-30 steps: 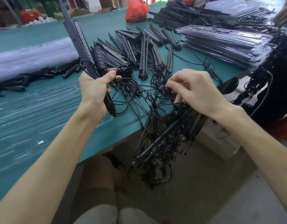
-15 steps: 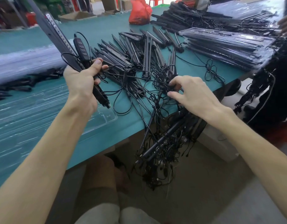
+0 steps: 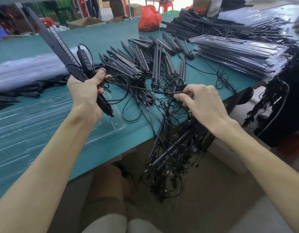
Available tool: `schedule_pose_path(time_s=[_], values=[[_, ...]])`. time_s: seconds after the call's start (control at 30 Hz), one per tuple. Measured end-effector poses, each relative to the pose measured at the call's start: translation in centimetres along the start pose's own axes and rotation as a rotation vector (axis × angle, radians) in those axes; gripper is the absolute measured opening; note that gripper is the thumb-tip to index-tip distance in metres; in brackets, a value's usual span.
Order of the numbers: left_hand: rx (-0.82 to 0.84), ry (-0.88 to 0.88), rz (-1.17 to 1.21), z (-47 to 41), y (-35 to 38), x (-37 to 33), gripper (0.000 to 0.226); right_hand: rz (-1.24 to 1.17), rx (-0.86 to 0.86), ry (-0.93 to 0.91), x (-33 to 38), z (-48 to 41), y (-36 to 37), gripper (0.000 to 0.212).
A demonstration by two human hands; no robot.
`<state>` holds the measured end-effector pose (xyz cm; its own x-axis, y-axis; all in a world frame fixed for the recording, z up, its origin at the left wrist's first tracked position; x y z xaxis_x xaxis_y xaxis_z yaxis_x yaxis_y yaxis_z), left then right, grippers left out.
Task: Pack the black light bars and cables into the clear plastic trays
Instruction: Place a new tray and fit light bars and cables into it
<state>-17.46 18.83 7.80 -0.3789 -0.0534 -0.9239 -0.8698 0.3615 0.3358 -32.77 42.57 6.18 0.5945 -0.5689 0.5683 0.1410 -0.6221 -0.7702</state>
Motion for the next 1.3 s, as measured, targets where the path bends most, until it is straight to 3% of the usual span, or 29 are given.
schedule_pose_path(time_s=[0.17,0.37,0.53,0.63,0.77,0.9,1.07,1.17,1.3], values=[[-0.007,0.0,-0.011,-0.3,-0.1,0.1,0.034,0.053,-0.049,-0.069,0.7,-0.3,0.5,0.036],[-0.028,0.013,-0.02,-0.9,-0.5,-0.2,0.024,-0.054,0.071,-0.16,2.0,-0.6,1.1,0.027],[-0.019,0.011,-0.056,-0.8,-0.5,0.0,0.027,-0.033,0.069,-0.155,2.5,-0.7,2.1,0.025],[0.095,0.008,-0.158,-0.1,-0.3,0.3,0.033,-0.021,0.09,-0.134,2.4,-1.0,2.2,0.022],[0.367,0.042,-0.333,1.4,0.6,0.8,0.022,-0.08,0.11,-0.097,2.6,-1.3,2.1,0.023],[0.589,0.117,-0.418,3.3,2.7,1.2,0.042,-0.215,0.072,-0.049,2.6,-1.1,2.1,0.021],[0.775,0.24,-0.521,4.7,5.7,1.7,0.047,-0.289,0.093,-0.048,2.9,-0.8,2.3,0.017],[0.859,0.26,-0.658,4.9,6.8,2.2,0.045,-0.373,0.11,-0.012,2.4,-0.7,2.0,0.015],[0.824,0.283,-0.696,4.7,6.7,2.9,0.037,-0.36,0.039,0.007,1.8,-0.6,1.7,0.016]])
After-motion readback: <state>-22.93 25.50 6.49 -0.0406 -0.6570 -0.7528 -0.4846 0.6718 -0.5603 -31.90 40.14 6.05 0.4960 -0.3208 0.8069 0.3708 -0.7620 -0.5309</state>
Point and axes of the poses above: each hand's wrist, its own z-axis away from the middle knuckle, its own y-axis out of the palm, x = y × z, the point moved 1 cm from there along -z, towards the middle knuckle, and after that the axes turned 8 degrees about y, right-handed, at the moved point
